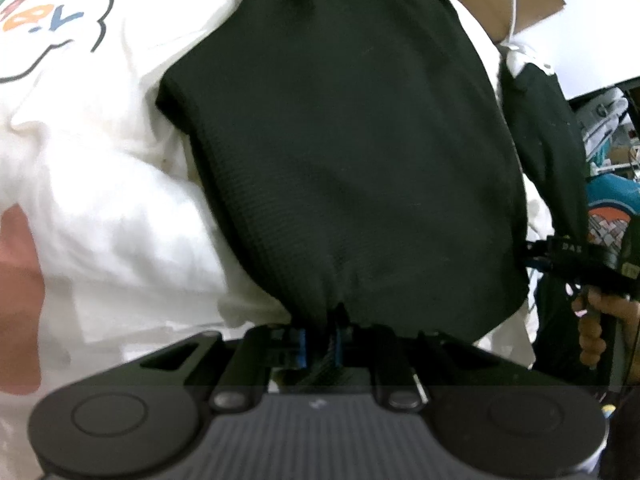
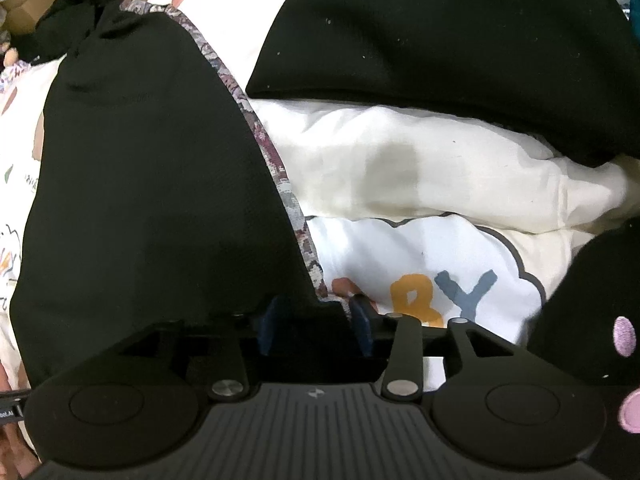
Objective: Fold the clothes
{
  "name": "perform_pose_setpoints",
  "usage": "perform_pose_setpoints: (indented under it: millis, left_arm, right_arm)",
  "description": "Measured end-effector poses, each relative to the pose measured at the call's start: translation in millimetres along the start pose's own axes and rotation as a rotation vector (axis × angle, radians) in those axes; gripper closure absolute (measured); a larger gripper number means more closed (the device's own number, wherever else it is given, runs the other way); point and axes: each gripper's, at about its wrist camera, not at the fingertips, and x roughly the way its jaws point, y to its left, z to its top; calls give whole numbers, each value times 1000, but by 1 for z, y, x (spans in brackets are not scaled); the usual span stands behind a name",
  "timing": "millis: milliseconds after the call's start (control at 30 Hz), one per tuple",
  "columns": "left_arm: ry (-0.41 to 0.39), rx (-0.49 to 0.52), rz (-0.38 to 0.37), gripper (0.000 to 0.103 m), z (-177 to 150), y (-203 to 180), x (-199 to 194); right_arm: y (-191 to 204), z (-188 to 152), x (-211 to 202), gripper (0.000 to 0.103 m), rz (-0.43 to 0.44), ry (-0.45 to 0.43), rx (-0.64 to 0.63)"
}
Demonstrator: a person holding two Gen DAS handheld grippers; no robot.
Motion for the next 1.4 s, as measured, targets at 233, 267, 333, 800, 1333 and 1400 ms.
perform_pose_setpoints:
  millis: [233, 267, 333, 800, 1333, 1400]
  left_arm:
    - [8, 12, 63, 94, 0, -10, -2]
    - [11, 14, 64, 94, 0, -10, -4]
    - [20, 11, 67, 95, 1, -9, -8]
    - [-82, 63, 72, 96, 20, -7, -126]
    - [-133, 185, 90, 97, 27, -8, -235]
    - [-138, 188, 106, 97, 20, -8, -246]
  right_arm:
    - [7, 6, 2, 88, -18, 44, -48]
    - [10, 5, 2, 89, -19, 49, -53]
    - [12, 4, 1, 90, -20, 56, -54]
    - [-9, 18, -69, 92, 238, -54, 44]
    - [52, -15, -142, 96, 543, -201, -1]
    - [57, -27, -150, 96, 584, -207, 4]
